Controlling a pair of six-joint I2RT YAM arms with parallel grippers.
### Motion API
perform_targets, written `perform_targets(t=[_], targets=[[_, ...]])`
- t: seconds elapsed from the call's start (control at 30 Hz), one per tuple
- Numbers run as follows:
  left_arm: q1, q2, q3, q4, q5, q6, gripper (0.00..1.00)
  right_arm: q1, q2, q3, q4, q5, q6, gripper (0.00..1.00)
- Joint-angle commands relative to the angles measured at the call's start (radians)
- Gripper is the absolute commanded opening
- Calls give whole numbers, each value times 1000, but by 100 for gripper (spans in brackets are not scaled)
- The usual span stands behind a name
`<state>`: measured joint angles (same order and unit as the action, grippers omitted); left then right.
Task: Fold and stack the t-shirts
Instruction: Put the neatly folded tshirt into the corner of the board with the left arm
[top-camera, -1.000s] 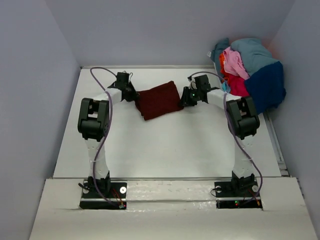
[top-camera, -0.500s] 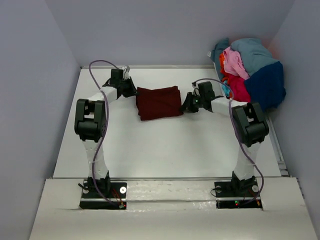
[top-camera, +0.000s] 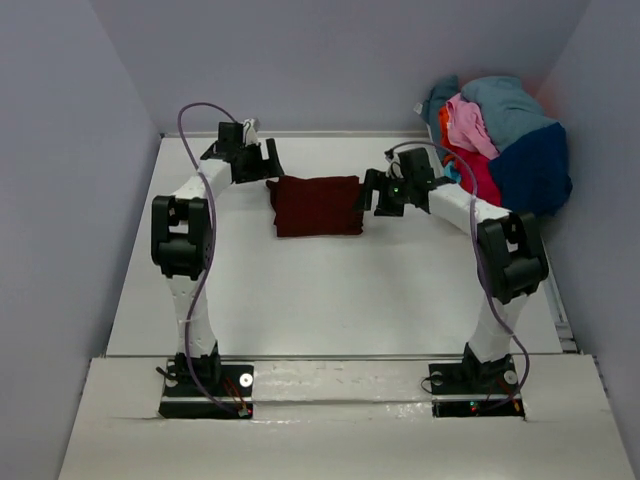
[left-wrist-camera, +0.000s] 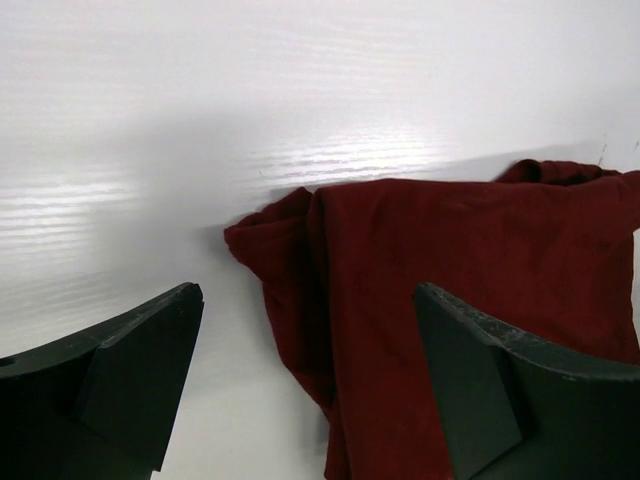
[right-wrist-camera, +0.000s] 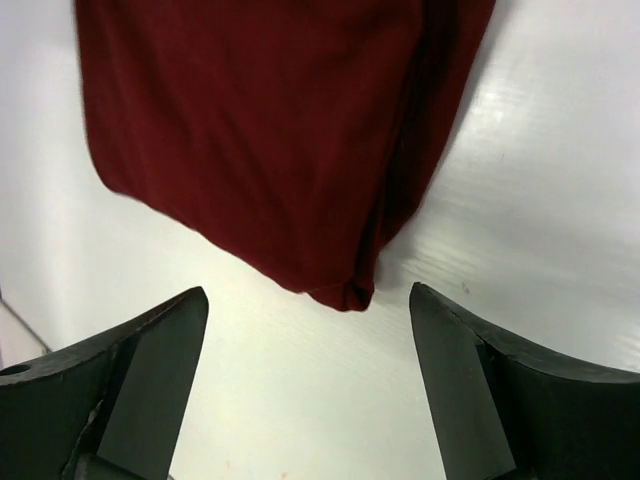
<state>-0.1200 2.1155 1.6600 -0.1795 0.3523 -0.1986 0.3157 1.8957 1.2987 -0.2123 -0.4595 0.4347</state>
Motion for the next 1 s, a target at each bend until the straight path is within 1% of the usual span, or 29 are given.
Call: perform_targets(t=[0.0,0.1,0.17,0.2,0.23,0.27,0.33,0.4,0.53,0.6,0.63,0.67,0.7,0.73,0.8,0.97], targets=[[6,-144,92,-94,-56,82,99,6,-124,187,-193,139,-74,90],[6,-186,64,-121,-61,76,99,6,-162,163,-171,145,-57,90],[6,-204,-7,-158,-91,16,99,6,-190,114,-130,154,-47,89],[6,-212,-8,-155,-96,-11,99,6,-191,102,-121,157,-44,89],[6,-236,-93,-135,-95,-37,99,6,-190,94,-118,156,-42,89],[6,-250,-145,-70,-72,-79,99,6,-176,87,-116,145,-36,88],[-3,-265,-247,-25,-62,-97,98,6,-159,76,-102,131,-34,87],[-15,-259,-287,3,-73,-110,98,6,-142,60,-93,131,-28,87],[-24,-194,-290,28,-72,-125,98,6,-159,39,-73,136,-8,86],[-24,-180,-295,67,-35,-128,99,6,-187,37,-96,166,-5,87],[-24,-175,-304,105,-21,-133,99,6,-234,27,-102,209,-5,87],[-33,-175,-315,106,-7,-139,99,6,-268,10,-102,234,-5,88],[-33,-172,-321,139,20,-145,99,6,-302,-13,-84,254,-5,90],[-33,-166,-328,150,34,-153,99,6,-369,-41,-69,272,-7,92],[-43,-158,-327,155,24,-156,99,6,-415,-114,-52,311,-13,94],[-53,-115,-319,166,14,-183,96,6,-480,-193,-87,346,2,95]])
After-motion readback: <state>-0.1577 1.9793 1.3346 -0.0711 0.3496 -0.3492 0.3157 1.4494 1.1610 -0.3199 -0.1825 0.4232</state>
